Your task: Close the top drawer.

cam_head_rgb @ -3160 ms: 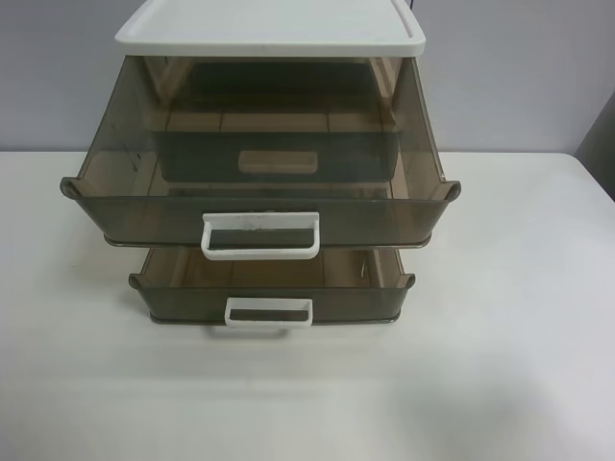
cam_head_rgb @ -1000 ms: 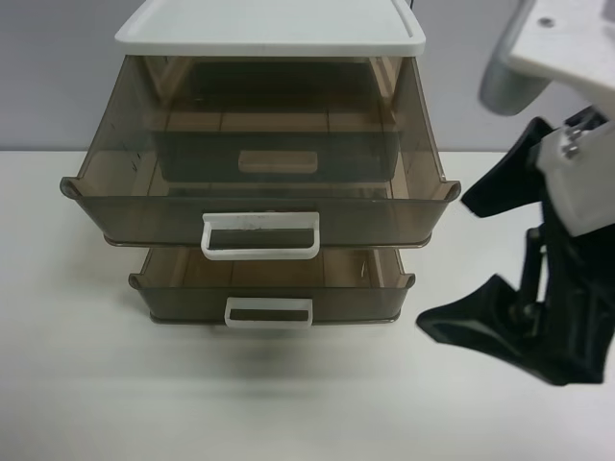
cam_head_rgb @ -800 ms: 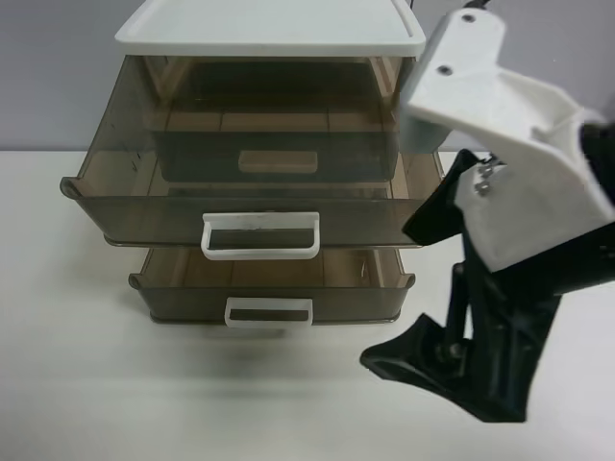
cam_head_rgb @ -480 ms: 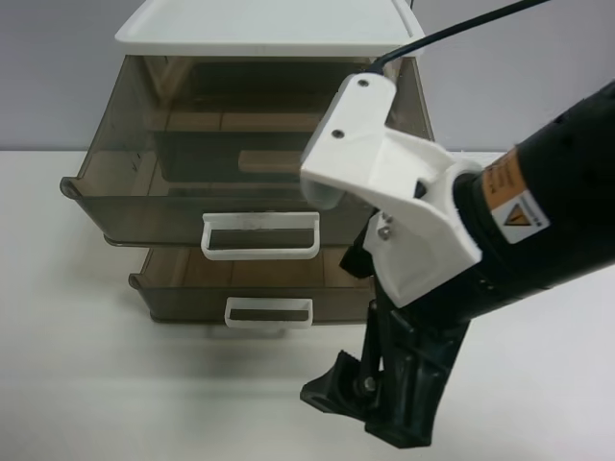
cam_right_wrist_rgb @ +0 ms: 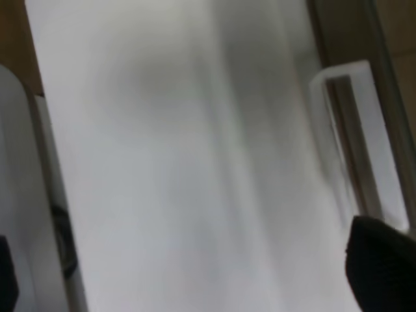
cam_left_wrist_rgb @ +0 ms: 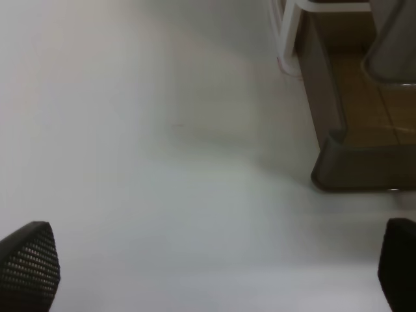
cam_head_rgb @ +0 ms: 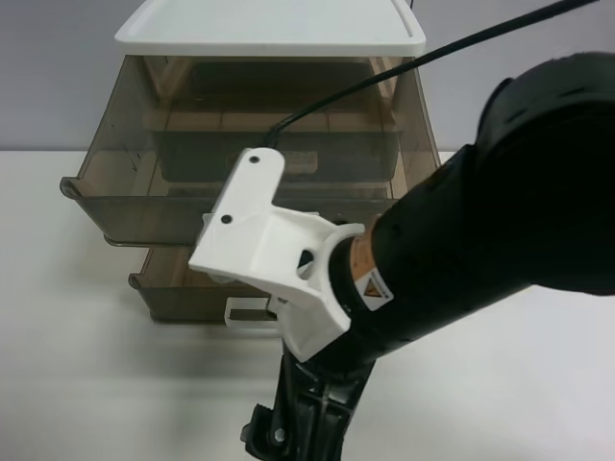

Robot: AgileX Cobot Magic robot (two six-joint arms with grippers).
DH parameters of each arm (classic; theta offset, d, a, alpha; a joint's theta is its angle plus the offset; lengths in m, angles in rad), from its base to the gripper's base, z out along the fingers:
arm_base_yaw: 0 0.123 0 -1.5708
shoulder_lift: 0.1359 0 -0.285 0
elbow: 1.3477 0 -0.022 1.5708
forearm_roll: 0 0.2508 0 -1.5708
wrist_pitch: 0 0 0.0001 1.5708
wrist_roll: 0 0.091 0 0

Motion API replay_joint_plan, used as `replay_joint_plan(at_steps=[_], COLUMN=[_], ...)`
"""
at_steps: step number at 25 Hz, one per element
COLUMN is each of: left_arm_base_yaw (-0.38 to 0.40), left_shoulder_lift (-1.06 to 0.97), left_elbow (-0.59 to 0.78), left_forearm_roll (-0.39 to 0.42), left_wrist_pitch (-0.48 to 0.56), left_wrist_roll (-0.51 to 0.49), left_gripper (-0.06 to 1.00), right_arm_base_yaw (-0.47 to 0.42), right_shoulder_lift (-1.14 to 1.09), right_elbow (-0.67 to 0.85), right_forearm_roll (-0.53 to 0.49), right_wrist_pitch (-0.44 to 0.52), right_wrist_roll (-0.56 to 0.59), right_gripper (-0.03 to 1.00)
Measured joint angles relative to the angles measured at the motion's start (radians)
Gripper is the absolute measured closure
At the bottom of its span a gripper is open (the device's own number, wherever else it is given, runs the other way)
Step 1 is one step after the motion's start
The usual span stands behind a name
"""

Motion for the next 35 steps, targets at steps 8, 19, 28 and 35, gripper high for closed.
replay_joint_plan(at_steps=[8,19,28,35], left_arm_base_yaw=[0.0,0.0,0.0,0.0], left_shoulder_lift=[0.0,0.0,0.0,0.0], left_elbow=[0.0,0.0,0.0,0.0], left_forearm_roll=[0.0,-0.001,-0.001,-0.001], left_wrist_pitch=[0.0,0.0,0.0,0.0], left_wrist_roll=[0.0,0.0,0.0,0.0], left_gripper=[-0.05,-0.05,-0.05,-0.05], right_arm_base_yaw=[0.039,0.084,0.092,0.08], right_shoulder_lift=[0.176,0.228,0.222,0.222], right_elbow=[-0.109,-0.135,-0.218,-0.225], right_forearm_roll=[-0.094,-0.367,-0.488,-0.576], right_wrist_pitch=[-0.011,-0.026,0.045,0.076], right_wrist_roll=[0.037,0.273,0.339,0.344], right_gripper=[-0.03,-0.03,-0.02,-0.02])
